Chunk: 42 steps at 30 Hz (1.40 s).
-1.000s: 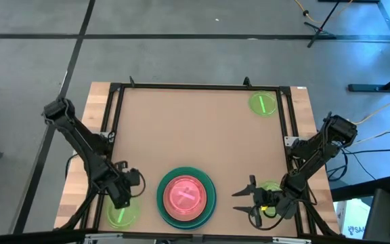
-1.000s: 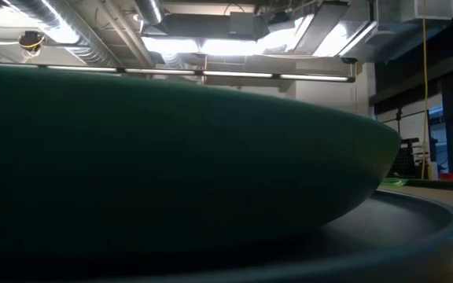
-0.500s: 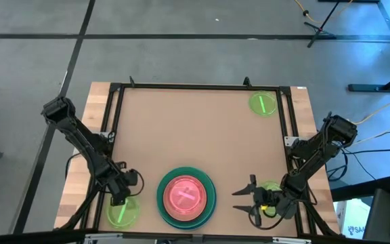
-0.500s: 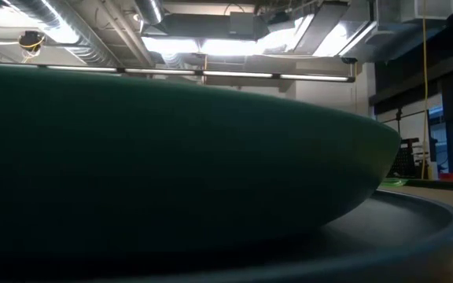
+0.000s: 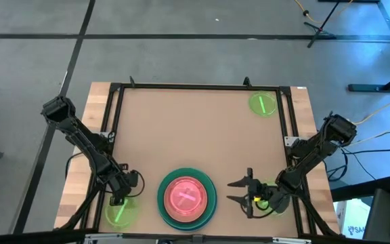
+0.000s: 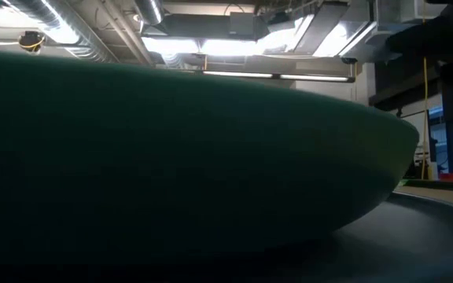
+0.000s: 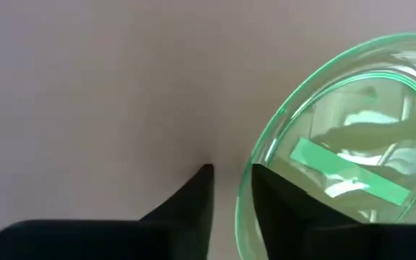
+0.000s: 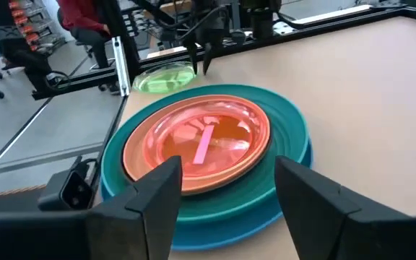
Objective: Stack plastic plates
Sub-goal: Stack the light green plate on top of the light pink plate
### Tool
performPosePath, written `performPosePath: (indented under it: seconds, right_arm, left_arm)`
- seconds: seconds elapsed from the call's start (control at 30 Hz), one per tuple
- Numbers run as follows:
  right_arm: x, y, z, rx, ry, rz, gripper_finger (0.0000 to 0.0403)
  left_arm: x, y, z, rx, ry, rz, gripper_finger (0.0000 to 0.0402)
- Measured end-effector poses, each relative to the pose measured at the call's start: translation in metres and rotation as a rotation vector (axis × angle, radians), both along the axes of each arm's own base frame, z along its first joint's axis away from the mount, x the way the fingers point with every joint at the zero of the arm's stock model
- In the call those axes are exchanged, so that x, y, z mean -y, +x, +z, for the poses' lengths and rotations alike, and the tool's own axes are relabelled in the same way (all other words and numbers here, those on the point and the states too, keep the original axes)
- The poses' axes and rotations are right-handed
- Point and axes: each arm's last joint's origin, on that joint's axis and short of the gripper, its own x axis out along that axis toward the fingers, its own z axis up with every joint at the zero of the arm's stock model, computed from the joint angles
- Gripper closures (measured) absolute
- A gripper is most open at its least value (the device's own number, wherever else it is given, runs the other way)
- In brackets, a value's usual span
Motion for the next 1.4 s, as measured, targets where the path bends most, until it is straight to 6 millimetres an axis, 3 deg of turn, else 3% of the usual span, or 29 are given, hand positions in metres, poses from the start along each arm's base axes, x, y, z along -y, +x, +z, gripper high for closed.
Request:
performPosePath:
  seconds: [0.17, 0.33, 0.47, 0.9, 1.07, 1.4]
  right_arm:
    - [0.000, 0.001, 0.001, 0.012, 0.006, -0.011, 0.0189]
    - [0.001, 0.001, 0.001, 0.019, -0.002, -0.034, 0.0189]
    - [0.001, 0.001, 0.002, 0.021, -0.005, -0.039, 0.0189]
    - [0.001, 0.001, 0.002, 0.030, 0.000, -0.052, 0.0189]
    - [0.001, 0.001, 0.003, 0.039, 0.027, -0.063, 0.0189]
    - [0.003, 0.001, 0.004, 0.057, 0.015, -0.118, 0.0189]
  left_arm:
    - [0.001, 0.001, 0.000, 0.010, -0.022, -0.022, 0.0389]
    - [0.000, 0.004, 0.004, -0.017, -0.050, -0.033, 0.0399]
    - [0.001, 0.012, 0.019, 0.022, -0.096, -0.012, 0.0400]
    - [-0.007, 0.060, 0.091, 0.576, -0.019, 0.060, 0.0401]
    - [-0.018, 0.081, 0.092, 0.736, 0.087, 0.124, 0.0401]
    - [-0.028, 0.124, 0.061, 0.779, 0.217, 0.092, 0.0401]
